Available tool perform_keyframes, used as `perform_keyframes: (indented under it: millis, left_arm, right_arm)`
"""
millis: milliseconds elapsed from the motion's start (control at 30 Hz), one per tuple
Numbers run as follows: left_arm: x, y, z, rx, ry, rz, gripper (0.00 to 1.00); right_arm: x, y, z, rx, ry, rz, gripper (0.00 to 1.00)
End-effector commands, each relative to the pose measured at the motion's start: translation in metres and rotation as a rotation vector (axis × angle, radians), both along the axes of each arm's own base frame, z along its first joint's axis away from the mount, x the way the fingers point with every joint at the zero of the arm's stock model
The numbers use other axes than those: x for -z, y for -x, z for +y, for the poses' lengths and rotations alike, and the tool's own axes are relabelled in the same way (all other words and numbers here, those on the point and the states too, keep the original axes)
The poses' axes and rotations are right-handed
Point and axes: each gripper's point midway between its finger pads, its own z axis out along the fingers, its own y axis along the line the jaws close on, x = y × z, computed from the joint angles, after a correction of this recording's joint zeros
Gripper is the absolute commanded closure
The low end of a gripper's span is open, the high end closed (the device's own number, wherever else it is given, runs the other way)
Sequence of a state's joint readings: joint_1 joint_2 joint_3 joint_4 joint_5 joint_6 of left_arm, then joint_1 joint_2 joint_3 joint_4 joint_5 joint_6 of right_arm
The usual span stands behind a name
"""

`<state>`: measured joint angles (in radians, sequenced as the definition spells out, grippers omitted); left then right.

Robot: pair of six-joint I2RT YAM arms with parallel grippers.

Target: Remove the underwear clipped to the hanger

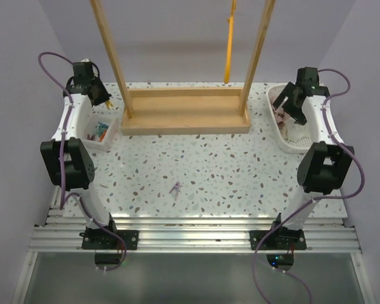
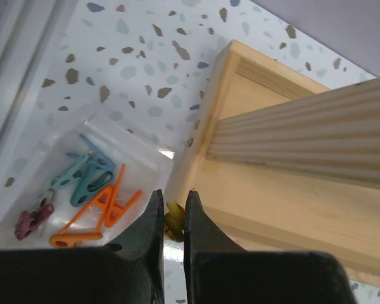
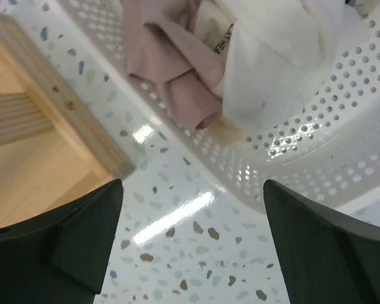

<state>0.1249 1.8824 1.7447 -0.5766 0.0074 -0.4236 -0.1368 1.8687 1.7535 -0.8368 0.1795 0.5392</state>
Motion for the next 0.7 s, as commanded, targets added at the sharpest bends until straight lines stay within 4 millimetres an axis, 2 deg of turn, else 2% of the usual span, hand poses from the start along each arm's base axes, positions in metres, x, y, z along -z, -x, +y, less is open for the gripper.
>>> perform_keyframes:
  millis: [0,33,67,100,133,167,200,267,300,333,367,433,467,500,533,600,633,667]
  left_arm:
    - [0.002,0.019,0.036,-0.114,-0.135,0.094,1.00]
    - [0.008,0.024,0.040,-0.128,-0.152,0.121,1.00]
    - [0.019,0.030,0.041,-0.134,-0.155,0.152,1.00]
    - [0.026,0.034,0.042,-0.139,-0.158,0.172,1.00]
    - [0.031,0.039,0.046,-0.152,-0.174,0.193,1.00]
    - [0.043,0.046,0.047,-0.158,-0.178,0.226,1.00]
    - [0.048,0.050,0.050,-0.168,-0.179,0.240,1.00]
    - [0.059,0.058,0.052,-0.174,-0.174,0.265,1.00]
    - [0.061,0.059,0.054,-0.176,-0.170,0.265,1.00]
    - [0.062,0.060,0.053,-0.173,-0.167,0.261,0.99]
    - [0.063,0.062,0.052,-0.172,-0.166,0.263,0.88]
    - [0.063,0.063,0.052,-0.168,-0.162,0.259,0.81]
    - [0.066,0.065,0.052,-0.170,-0.164,0.266,0.67]
    - [0.065,0.065,0.053,-0.173,-0.165,0.257,0.57]
    - [0.066,0.067,0.054,-0.175,-0.167,0.258,0.50]
    - [0.063,0.065,0.056,-0.179,-0.167,0.240,0.31]
    - [0.058,0.067,0.055,-0.178,-0.169,0.225,0.19]
    - [0.054,0.066,0.056,-0.182,-0.171,0.213,0.00]
  right_arm:
    - [-0.046,0.013,0.018,-0.105,-0.010,-0.127,0.04]
    - [-0.058,0.020,0.023,-0.124,-0.021,-0.167,0.03]
    - [-0.047,0.028,0.030,-0.134,-0.047,-0.152,0.03]
    - [-0.047,0.032,0.036,-0.142,-0.068,-0.169,0.03]
    - [-0.065,0.034,0.048,-0.179,-0.098,-0.243,0.02]
    - [-0.062,0.038,0.065,-0.228,-0.121,-0.240,0.02]
    - [-0.068,0.040,0.079,-0.276,-0.137,-0.253,0.02]
    - [-0.072,0.052,0.136,-0.471,-0.155,-0.226,0.02]
    - [-0.072,0.058,0.158,-0.550,-0.156,-0.207,0.02]
    - [-0.066,0.077,0.195,-0.674,-0.154,-0.146,0.02]
    - [-0.063,0.084,0.213,-0.725,-0.146,-0.126,0.02]
    - [-0.055,0.101,0.239,-0.794,-0.139,-0.092,0.02]
    - [-0.045,0.115,0.260,-0.847,-0.134,-0.068,0.02]
    - [-0.043,0.119,0.272,-0.871,-0.141,-0.073,0.02]
    - [-0.039,0.131,0.290,-0.918,-0.145,-0.059,0.02]
    - [-0.032,0.139,0.303,-0.946,-0.103,-0.039,0.02]
    - [-0.029,0.151,0.319,-1.001,-0.084,-0.029,0.02]
    - [-0.028,0.155,0.326,-1.018,-0.075,-0.022,0.02]
